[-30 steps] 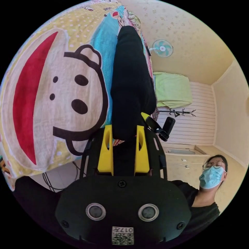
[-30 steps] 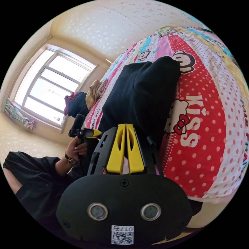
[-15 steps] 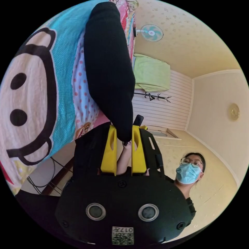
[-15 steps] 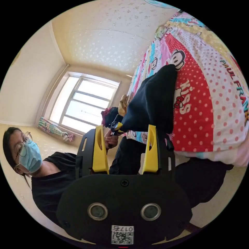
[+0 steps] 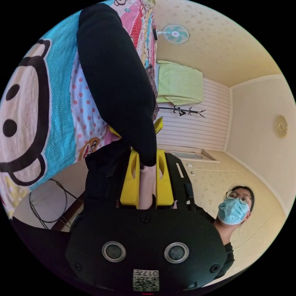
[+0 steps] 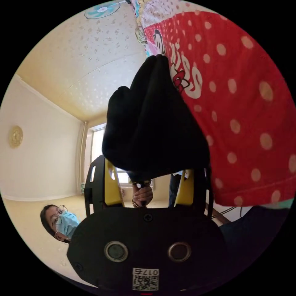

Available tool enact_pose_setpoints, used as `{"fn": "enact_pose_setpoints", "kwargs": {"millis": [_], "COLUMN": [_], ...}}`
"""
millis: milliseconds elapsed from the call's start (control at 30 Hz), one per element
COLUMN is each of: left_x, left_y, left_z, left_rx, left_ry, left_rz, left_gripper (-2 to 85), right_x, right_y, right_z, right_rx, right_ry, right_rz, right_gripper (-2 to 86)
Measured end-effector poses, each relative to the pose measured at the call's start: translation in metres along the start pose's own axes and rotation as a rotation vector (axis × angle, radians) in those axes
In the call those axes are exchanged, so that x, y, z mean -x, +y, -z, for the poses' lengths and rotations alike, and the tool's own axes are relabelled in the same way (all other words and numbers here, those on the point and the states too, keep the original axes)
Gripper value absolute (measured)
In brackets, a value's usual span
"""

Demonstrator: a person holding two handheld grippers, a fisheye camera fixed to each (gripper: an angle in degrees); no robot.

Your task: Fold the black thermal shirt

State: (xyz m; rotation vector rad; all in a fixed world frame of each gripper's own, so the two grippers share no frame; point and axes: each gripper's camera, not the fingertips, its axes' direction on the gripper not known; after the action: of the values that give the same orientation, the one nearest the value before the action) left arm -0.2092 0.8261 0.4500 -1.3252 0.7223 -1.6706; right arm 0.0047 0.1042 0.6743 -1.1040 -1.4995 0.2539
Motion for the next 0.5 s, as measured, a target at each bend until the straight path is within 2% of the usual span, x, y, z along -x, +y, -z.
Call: {"fn": "enact_pose_setpoints", "kwargs": {"millis": [33, 100, 200, 300, 500], "left_x": [0.002, 0.002, -0.008, -0.039, -0.137], "left_y": [0.003, 0.007, 0.015, 0.028, 0.012], "left_z": [0.003, 0.007, 0.01, 0.007, -0.017], "left_rx": [-0.003, -0.007, 0.015, 0.055, 0.09], "left_ry": [0.002, -0.002, 0.064, 0.143, 0.057], "left_rz": [0.003, 0.004, -0.037, -0.12, -0.362], "left_gripper": [8.1, 8.0, 7.9, 7.8, 7.7], "right_x": [0.001, 0.018, 0.059, 0.134, 0.264], "right_y": [-0.001, 0.005, 0.025, 0.063, 0.088], "right_z": [0.0, 0.004, 0.006, 0.002, 0.011], "right_rx": [0.0, -0.019, -0.007, 0.003, -0.021], "right_ry": [0.02, 0.03, 0.106, 0.335, 0.591], "right_rz": [-0.017, 0.061, 0.168, 0.362, 0.662], "right_gripper": [24.1, 13.6, 7.9, 6.1, 5.9]}}
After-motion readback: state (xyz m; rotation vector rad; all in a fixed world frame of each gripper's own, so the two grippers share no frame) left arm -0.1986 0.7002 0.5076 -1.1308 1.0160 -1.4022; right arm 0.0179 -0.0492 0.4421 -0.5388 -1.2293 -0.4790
